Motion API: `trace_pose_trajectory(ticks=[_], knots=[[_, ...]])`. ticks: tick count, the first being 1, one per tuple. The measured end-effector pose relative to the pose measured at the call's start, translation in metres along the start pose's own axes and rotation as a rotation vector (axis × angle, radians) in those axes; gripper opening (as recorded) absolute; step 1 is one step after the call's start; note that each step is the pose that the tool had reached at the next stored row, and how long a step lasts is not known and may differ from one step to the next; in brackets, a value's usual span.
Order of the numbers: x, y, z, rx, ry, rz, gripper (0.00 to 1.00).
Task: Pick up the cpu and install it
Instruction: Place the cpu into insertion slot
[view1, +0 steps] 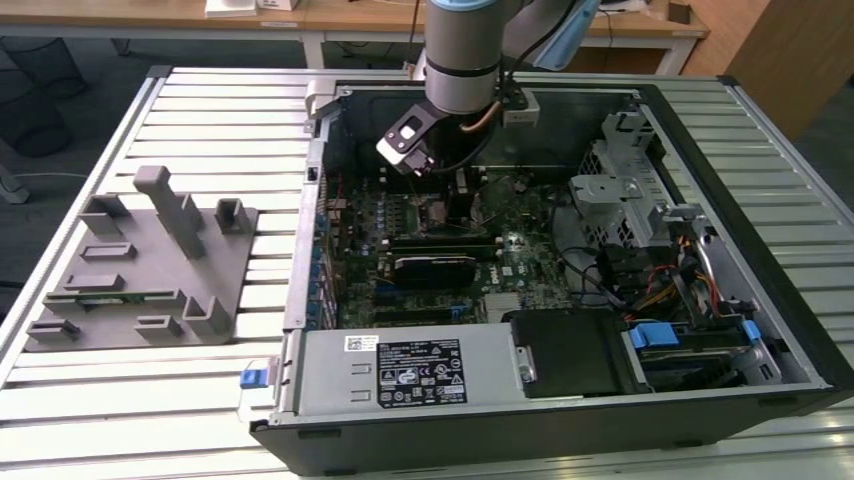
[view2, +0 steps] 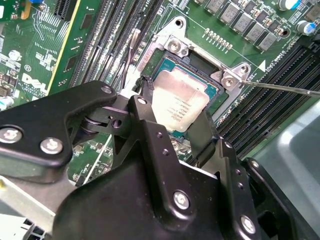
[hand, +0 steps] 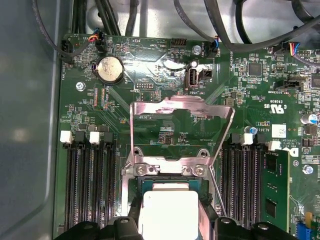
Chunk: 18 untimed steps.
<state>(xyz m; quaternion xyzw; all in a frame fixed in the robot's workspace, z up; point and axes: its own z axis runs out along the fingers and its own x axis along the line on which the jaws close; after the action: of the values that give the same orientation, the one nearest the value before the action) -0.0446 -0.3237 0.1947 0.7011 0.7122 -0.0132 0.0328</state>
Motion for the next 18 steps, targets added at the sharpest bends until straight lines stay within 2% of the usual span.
trace_pose_trajectory(ticks=[15, 16, 17, 18], knots=[[0.0002, 0.0001, 0.0008, -0.0007, 0.0021, 0.000, 0.53], [0.0002, 0.0001, 0.0009, -0.0007, 0.0021, 0.000, 0.54], [0.0002, 0.0001, 0.0008, -0.0005, 0.0018, 0.000, 0.60], [0.0001, 0.0000, 0.0006, -0.0002, 0.0015, 0.000, 0.60]])
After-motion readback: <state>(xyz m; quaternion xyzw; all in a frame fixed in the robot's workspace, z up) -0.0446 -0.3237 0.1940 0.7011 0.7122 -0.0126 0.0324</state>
